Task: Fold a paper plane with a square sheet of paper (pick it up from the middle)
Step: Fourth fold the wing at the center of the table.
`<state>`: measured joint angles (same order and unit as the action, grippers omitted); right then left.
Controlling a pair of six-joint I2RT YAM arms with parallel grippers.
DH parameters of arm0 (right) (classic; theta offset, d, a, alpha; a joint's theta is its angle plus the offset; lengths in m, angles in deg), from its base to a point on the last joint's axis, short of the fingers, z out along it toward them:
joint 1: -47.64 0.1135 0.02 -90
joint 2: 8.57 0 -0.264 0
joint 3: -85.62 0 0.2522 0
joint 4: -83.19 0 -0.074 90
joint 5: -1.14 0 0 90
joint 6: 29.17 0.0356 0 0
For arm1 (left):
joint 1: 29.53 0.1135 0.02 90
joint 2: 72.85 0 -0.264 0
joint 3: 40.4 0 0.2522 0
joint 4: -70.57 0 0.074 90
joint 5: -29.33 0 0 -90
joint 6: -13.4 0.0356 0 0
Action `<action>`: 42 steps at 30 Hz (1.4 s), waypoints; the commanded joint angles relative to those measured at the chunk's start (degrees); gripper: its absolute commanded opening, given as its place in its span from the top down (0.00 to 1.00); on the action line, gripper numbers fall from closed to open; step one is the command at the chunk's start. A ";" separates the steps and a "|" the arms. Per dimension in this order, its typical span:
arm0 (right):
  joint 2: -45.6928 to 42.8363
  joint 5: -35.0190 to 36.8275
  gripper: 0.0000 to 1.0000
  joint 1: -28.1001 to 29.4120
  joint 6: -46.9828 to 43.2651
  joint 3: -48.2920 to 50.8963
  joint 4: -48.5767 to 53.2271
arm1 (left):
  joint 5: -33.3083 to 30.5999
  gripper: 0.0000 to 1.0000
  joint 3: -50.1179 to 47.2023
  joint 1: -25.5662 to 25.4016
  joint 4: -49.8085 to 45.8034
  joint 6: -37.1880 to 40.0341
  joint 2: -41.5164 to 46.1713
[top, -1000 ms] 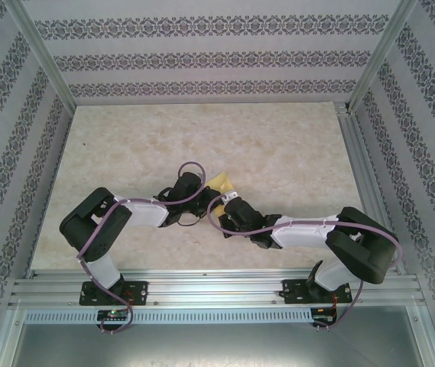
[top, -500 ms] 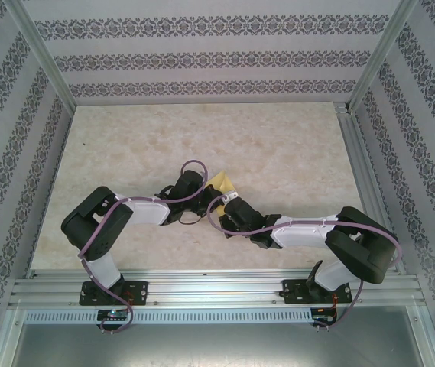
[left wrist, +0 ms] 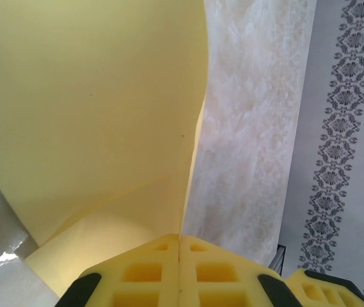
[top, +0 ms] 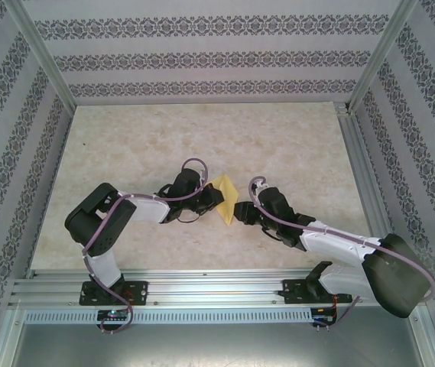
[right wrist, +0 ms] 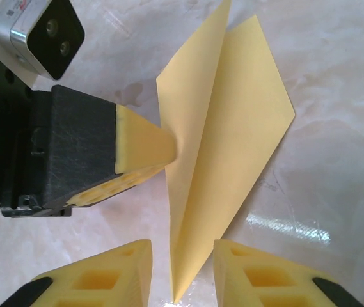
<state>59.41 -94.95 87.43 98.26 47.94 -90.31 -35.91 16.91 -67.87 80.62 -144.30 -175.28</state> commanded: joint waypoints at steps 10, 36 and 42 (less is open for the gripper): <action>7.35 -11.08 0.91 -2.43 8.84 -5.04 -0.48 | 2.92 0.93 -2.39 1.24 6.79 3.28 -2.07; 18.42 -2.87 0.70 3.96 4.45 -12.70 7.54 | 5.47 0.93 -3.38 2.53 9.37 3.04 -2.66; 20.37 -3.18 0.74 4.26 3.77 -13.68 6.98 | 5.66 0.93 -3.61 2.66 10.04 2.63 -2.93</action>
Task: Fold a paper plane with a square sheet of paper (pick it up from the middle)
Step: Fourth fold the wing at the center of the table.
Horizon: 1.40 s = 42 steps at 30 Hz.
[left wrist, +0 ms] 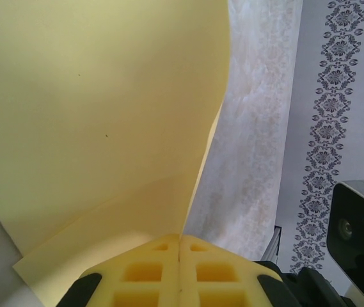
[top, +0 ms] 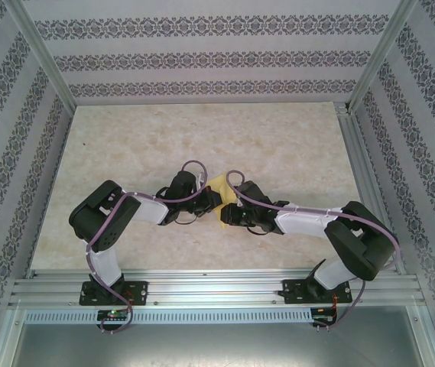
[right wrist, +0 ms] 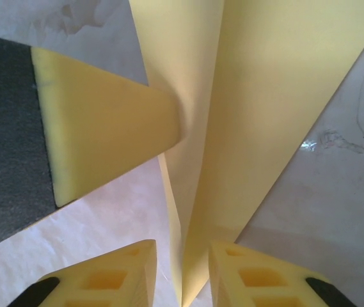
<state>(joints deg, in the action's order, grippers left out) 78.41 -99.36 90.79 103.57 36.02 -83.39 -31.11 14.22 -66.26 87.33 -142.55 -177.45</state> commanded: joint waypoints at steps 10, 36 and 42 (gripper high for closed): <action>4.43 2.63 0.83 1.94 -3.60 -4.56 3.70 | 1.12 0.93 -0.93 1.22 3.38 0.65 -0.71; 5.09 4.98 0.84 2.58 -8.99 -8.86 12.52 | 1.82 0.93 -0.30 1.31 3.29 1.06 -1.75; 6.17 3.87 0.84 2.72 -8.97 -9.78 12.65 | 1.99 0.93 -0.25 1.29 3.32 0.98 -1.74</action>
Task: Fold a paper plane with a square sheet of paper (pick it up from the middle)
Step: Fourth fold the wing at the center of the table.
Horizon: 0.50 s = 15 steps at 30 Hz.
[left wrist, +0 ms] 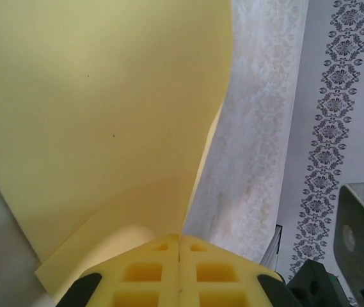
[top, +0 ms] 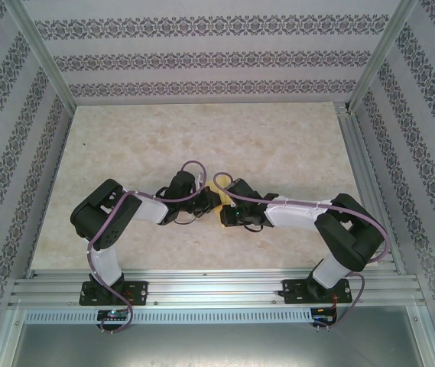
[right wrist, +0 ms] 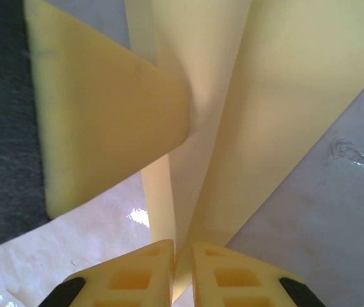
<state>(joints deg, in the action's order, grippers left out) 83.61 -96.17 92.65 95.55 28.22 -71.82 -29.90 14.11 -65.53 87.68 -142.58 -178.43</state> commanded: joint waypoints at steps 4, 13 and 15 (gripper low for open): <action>1.51 1.13 0.83 0.97 -1.21 -2.44 1.77 | 0.95 0.93 -0.08 0.55 2.88 1.06 -0.72; 3.32 5.29 0.93 2.10 -3.54 -4.56 7.63 | 0.90 0.93 -0.24 0.59 2.73 1.52 -0.96; 3.96 6.95 0.93 2.85 -4.28 -5.34 9.10 | 0.70 0.93 -0.48 0.68 2.56 1.79 -0.96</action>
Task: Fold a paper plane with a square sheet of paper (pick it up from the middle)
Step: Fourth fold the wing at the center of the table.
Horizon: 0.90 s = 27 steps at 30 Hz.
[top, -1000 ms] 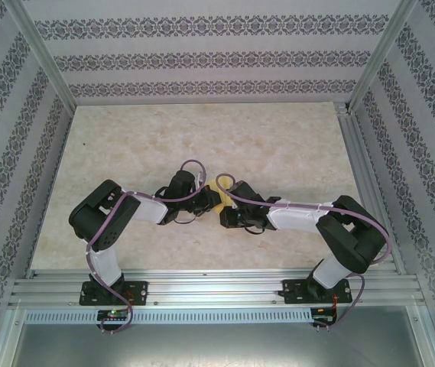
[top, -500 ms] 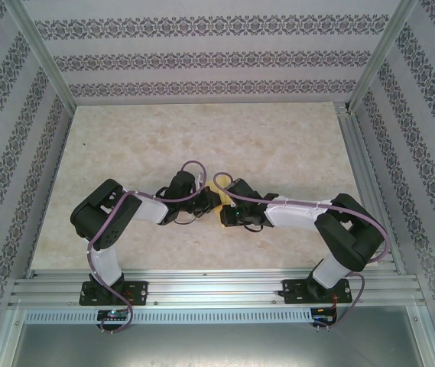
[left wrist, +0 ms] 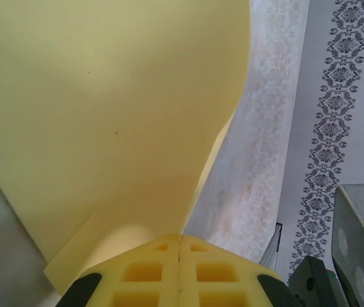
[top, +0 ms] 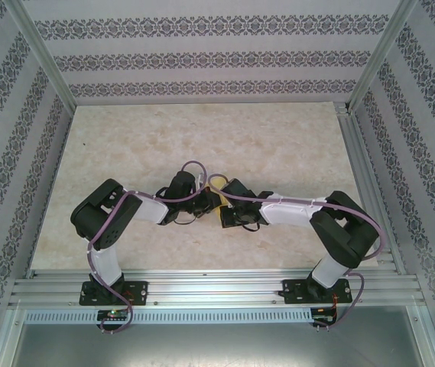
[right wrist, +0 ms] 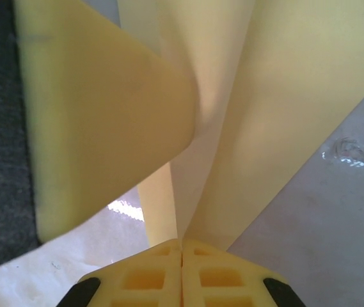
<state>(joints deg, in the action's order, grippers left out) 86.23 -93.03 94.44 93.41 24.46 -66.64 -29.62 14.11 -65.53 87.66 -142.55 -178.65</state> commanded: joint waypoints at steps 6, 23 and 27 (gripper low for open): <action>2.73 8.42 0.90 3.06 -4.06 -4.33 7.68 | 0.91 0.93 -1.38 1.28 3.41 1.83 -1.12; -12.65 -3.59 0.81 -2.47 4.85 6.66 -7.80 | 4.76 0.94 -3.82 4.66 5.00 4.44 -0.72; -11.78 -6.05 0.85 -3.08 7.09 7.71 -10.81 | 6.60 0.94 -4.30 5.81 5.20 5.71 -0.78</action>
<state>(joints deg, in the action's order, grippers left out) 74.03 -95.08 91.38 97.06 31.46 -71.89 -25.14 10.64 -61.08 89.58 -139.89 -179.08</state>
